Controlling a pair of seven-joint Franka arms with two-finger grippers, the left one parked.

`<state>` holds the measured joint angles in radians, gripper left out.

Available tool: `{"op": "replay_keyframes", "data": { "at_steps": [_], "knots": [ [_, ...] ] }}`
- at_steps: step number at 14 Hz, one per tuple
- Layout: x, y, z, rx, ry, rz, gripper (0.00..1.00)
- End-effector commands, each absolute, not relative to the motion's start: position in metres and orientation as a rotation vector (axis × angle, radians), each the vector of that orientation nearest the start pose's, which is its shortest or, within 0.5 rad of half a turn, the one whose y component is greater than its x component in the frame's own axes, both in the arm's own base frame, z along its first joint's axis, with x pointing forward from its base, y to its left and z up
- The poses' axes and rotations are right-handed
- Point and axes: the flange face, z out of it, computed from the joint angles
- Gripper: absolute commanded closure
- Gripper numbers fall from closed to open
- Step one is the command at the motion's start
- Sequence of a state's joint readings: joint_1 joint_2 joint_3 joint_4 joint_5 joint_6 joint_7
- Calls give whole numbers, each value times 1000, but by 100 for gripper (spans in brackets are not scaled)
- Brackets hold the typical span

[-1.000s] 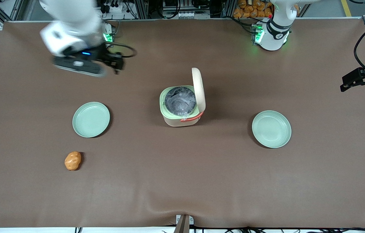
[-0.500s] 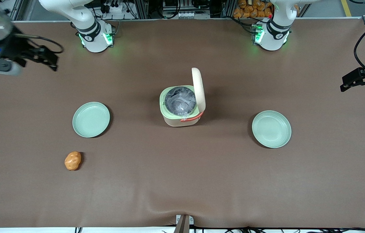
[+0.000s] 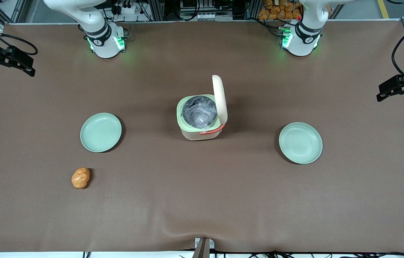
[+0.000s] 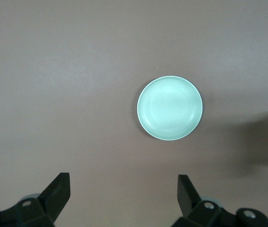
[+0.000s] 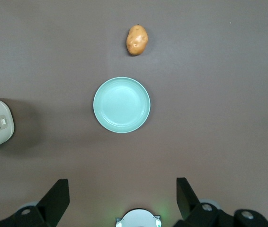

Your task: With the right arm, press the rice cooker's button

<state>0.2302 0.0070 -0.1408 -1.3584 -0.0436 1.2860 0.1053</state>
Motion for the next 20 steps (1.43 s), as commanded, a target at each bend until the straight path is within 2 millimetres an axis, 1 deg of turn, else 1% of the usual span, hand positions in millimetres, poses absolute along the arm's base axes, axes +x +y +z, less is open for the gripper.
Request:
{"op": "replay_keyframes", "data": {
  "at_steps": [1, 2, 4, 7, 10, 14, 15, 17, 18, 20],
  "knots": [
    [516, 30, 691, -3171, 40, 104, 0],
    [518, 25, 689, -3171, 32, 92, 0],
    [518, 6, 689, -3166, 12, 92, 0],
    [516, -8, 686, -3155, 28, 107, 0],
    [505, -13, 685, -3128, 32, 111, 0],
    [492, -12, 683, -3114, 23, 102, 0],
    [484, -11, 681, -3109, 18, 87, 0],
    [458, -15, 679, -3098, 13, 5, 0],
    [450, -18, 684, -3094, -26, -34, 0],
    [451, -17, 687, -3094, -57, -54, 0]
  ]
}}
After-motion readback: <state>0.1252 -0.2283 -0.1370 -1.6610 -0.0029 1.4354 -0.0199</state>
